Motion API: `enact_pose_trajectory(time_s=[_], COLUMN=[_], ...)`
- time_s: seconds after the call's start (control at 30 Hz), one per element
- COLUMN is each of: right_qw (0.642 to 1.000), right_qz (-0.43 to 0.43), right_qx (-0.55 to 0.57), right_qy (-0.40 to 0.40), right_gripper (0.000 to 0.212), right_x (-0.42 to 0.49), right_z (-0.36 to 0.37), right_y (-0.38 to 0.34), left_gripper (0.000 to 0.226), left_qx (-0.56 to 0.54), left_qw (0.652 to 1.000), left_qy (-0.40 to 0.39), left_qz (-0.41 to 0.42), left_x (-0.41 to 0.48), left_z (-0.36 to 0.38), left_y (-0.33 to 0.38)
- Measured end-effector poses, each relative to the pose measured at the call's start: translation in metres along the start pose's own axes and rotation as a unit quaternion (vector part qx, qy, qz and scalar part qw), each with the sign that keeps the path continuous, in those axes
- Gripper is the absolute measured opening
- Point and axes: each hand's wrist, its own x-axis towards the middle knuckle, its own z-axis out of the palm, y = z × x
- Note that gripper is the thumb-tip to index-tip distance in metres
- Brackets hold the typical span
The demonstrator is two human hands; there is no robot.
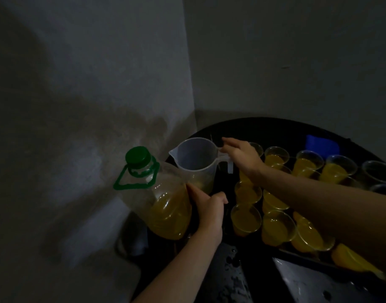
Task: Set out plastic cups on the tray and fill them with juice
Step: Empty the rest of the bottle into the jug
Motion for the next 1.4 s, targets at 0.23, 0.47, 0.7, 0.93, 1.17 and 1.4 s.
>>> enact_pose_trajectory(time_s=[0.23, 0.47, 0.7, 0.93, 1.17, 1.4], right_qw=[0.998, 0.998, 0.990, 0.979, 0.947, 0.949], right_qz=[-0.021, -0.052, -0.125, -0.180, -0.237, -0.243], right_qx=[-0.045, -0.030, -0.064, -0.086, -0.198, -0.194], right_qy=[0.027, 0.014, 0.019, 0.035, 0.083, 0.041], right_gripper=[0.069, 0.066, 0.048, 0.049, 0.054, 0.056], right_x=[-0.020, -0.062, -0.096, -0.118, -0.120, -0.108], right_z=[-0.013, -0.007, 0.021, 0.053, 0.080, 0.095], right_y=[-0.016, -0.043, -0.076, -0.111, -0.137, -0.146], left_gripper=[0.117, 0.102, 0.103, 0.096, 0.101, 0.148], left_qx=[-0.014, -0.017, -0.004, 0.004, 0.176, 0.305], left_qw=[0.999, 0.994, 0.990, 0.983, 0.932, 0.914], left_qy=[-0.046, -0.092, -0.094, -0.058, 0.159, 0.129], left_qz=[0.019, 0.052, 0.106, 0.173, 0.274, 0.235], left_x=[-0.034, -0.090, -0.114, -0.126, -0.088, -0.039], left_z=[-0.003, -0.018, -0.057, -0.104, -0.142, -0.137], left_y=[-0.001, 0.006, 0.016, 0.029, 0.035, 0.026])
